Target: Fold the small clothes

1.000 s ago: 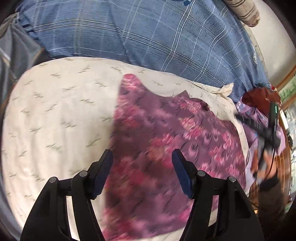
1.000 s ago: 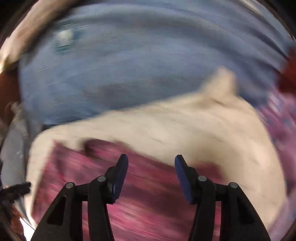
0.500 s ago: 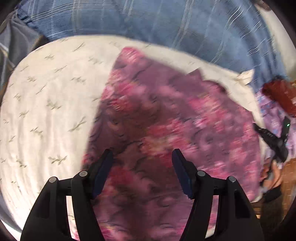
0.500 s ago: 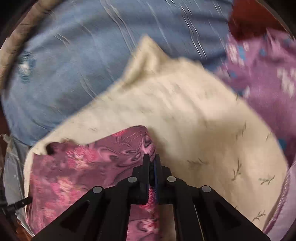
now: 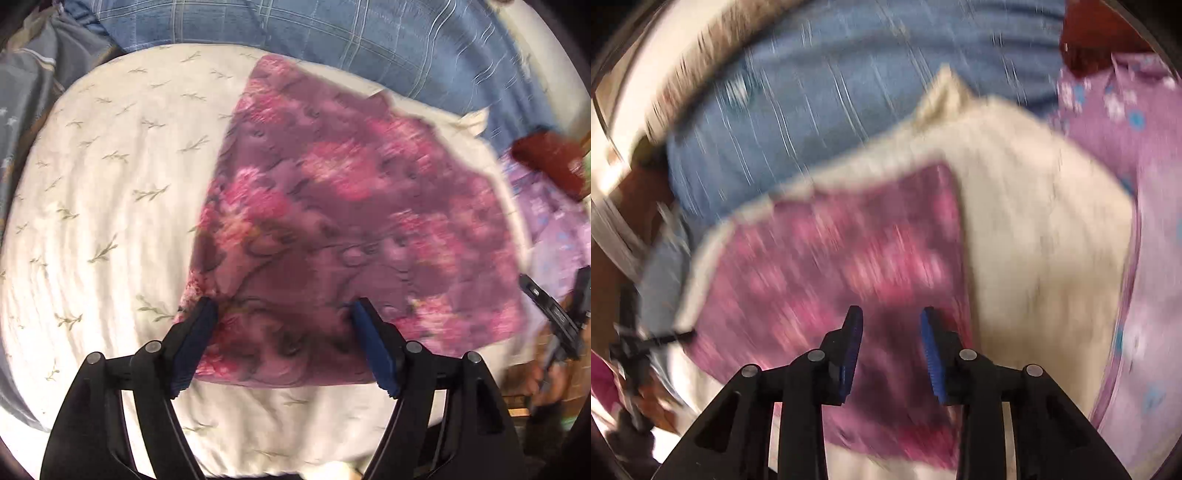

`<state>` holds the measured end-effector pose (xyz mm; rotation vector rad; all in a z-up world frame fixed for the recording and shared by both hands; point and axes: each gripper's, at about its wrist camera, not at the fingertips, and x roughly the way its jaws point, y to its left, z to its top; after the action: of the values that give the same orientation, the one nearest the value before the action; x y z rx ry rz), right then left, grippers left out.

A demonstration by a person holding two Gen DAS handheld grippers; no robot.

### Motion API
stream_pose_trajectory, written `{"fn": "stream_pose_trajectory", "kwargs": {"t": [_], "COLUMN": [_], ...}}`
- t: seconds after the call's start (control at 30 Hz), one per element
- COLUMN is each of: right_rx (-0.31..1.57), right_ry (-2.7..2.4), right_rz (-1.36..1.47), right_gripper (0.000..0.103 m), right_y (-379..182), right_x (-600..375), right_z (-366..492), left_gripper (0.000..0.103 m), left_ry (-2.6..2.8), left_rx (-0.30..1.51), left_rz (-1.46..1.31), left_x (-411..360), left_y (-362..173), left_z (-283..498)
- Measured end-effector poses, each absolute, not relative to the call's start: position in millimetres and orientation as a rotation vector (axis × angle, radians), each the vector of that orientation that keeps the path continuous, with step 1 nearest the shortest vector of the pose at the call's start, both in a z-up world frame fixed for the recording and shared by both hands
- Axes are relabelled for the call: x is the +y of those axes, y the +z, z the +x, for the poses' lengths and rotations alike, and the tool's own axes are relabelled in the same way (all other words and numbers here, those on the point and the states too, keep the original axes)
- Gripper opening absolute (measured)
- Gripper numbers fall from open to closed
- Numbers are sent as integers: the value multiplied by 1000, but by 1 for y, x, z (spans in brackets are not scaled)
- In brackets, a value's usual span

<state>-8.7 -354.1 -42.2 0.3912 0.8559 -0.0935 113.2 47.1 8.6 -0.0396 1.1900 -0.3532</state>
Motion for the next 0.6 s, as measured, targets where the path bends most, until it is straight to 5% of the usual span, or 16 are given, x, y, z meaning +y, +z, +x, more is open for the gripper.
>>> {"fn": "stream_pose_trajectory", "kwargs": {"t": [0.23,0.3,0.37,0.6], "right_rx": [773,740,728,784], "right_ry": [-137,-148,-155,-113], "right_rz": [357,346,339,333], "right_gripper": [35,43,54,54], "right_y": [-14,-2,1,-8], "right_x": [-338,-334,-329,-298], "right_z": [-26,-32,-34,-20], "left_gripper": [77,79,82,82], "left_ry": [-373,-382,-399,-442], "left_rx": [1151,1141,1165,1297], "left_rz": [-238,-376,-547,-875], "left_x": [81,104,121,108], "left_y": [58,65,58,-6], "left_z": [101,95,88,68]}}
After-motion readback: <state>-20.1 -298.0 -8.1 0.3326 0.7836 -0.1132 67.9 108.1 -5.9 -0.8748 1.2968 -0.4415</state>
